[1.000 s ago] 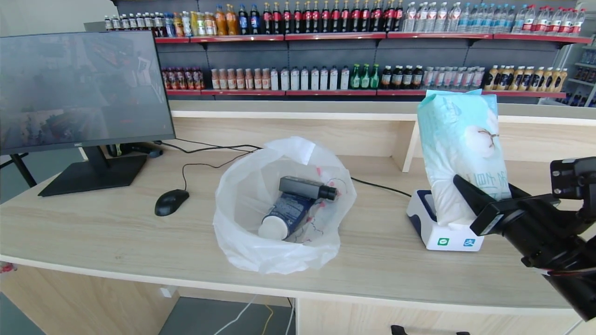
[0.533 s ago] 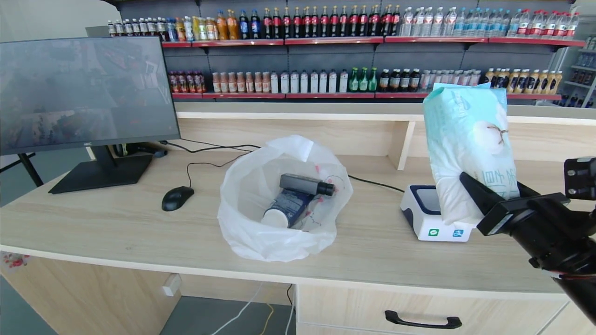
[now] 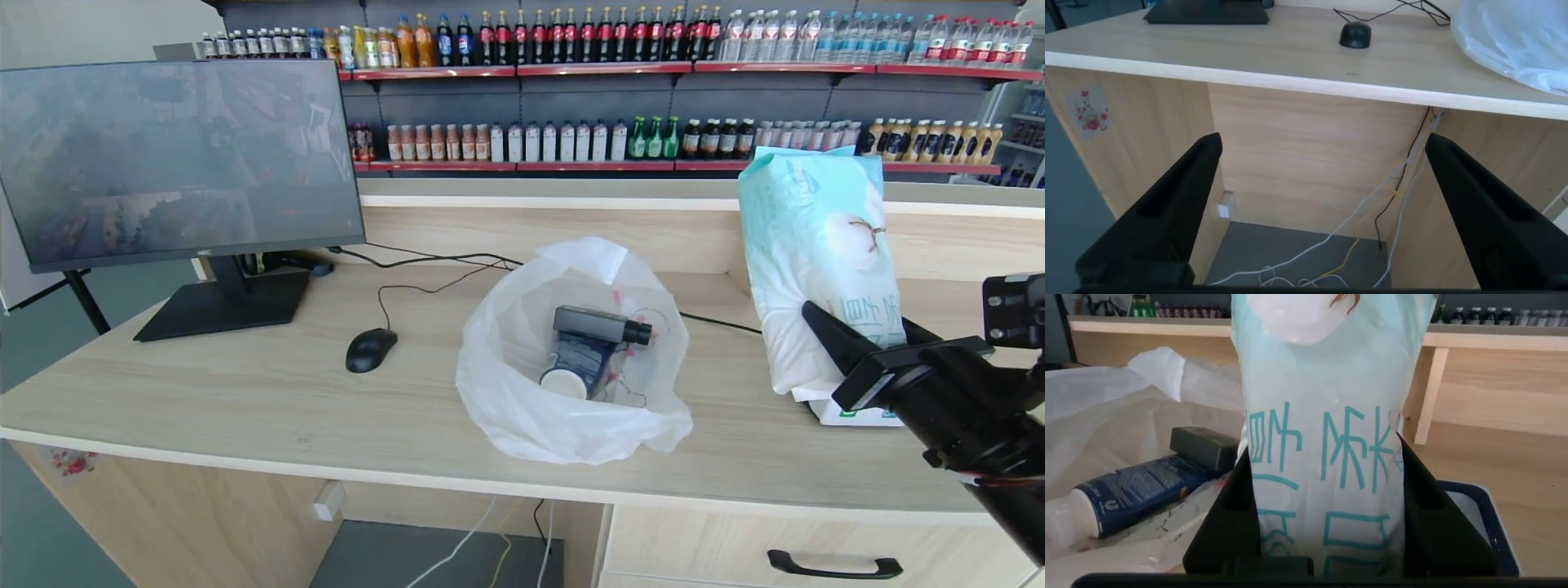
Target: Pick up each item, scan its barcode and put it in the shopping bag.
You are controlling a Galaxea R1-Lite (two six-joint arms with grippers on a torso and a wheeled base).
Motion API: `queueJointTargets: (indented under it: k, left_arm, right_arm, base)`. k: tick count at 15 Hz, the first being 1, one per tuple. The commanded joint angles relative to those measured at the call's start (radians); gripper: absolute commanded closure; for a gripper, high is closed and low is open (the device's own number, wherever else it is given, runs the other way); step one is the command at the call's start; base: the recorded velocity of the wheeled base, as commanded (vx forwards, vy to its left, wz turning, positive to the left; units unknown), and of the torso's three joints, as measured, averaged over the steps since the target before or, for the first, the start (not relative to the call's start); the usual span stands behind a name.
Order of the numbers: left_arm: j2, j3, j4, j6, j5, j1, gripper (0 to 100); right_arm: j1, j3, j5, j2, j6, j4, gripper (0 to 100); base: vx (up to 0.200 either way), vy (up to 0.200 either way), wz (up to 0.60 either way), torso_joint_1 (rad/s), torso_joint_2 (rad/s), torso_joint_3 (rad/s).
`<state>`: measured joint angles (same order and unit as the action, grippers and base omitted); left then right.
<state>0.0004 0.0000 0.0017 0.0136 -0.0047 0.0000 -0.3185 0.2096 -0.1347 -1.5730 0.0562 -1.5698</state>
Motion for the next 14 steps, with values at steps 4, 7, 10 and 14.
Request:
queueJointTargets:
  k: [4,7,10,14]
  left_arm:
    - [0.0,0.0,0.0,0.0,0.0,0.0,0]
    - [0.0,0.0,-0.002,0.0,0.0,0.0,0]
    - [0.0,0.0,-0.002,0.002,0.0,0.0,0]
    - [0.0,0.0,-0.002,0.0,0.0,0.0,0]
  right_arm:
    - [-0.001,-0.001,0.0,-0.004,-0.002,-0.001,100]
    - [0.001,0.019,0.0,0.001,-0.009,-0.001,100]
    - [-0.002,0.033,0.006,0.002,-0.067,-0.001,100]
    - [-0.079,0.151,0.017,-0.09,-0.265,-0.001,100]
  base:
    - [0.0,0.2,0.0,0.002,0.0,0.002]
    - [0.0,0.133,0.0,0.002,0.0,0.002]
    - [0.0,0.0,0.0,0.0,0.0,0.0]
    - [0.0,0.0,0.0,0.0,0.0,0.0]
